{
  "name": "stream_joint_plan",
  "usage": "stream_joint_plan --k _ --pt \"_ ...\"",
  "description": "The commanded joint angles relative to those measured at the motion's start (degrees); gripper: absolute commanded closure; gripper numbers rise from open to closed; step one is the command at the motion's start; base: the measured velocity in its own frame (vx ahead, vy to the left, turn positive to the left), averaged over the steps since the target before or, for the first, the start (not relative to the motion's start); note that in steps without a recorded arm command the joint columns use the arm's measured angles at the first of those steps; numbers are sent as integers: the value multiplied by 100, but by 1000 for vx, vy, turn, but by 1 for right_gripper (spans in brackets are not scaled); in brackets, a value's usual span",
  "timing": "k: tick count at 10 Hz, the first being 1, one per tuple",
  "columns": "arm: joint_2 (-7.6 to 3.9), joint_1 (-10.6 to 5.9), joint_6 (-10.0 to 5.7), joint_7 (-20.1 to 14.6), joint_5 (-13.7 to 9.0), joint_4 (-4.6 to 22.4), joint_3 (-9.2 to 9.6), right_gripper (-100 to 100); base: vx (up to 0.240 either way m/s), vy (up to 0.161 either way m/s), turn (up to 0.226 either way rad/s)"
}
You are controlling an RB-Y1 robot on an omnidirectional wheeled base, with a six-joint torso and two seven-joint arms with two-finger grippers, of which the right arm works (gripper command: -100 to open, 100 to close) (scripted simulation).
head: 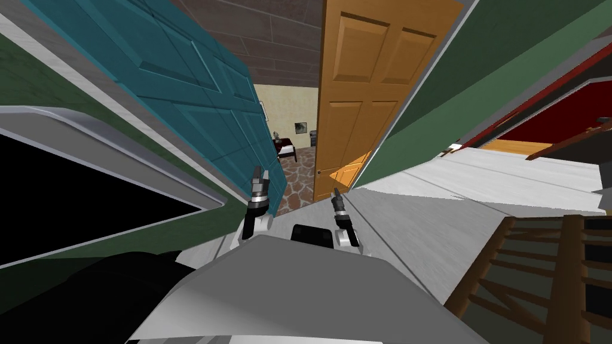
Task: Push the door open
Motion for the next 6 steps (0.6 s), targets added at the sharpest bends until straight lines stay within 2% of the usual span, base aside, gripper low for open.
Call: stream_joint_plan --k 1,6 --pt "-17 -49 -71 3 -39 235 56 -100 88 -47 123" --pt "-25 -259 -248 20 -150 954 207 -100 87 -53 95"
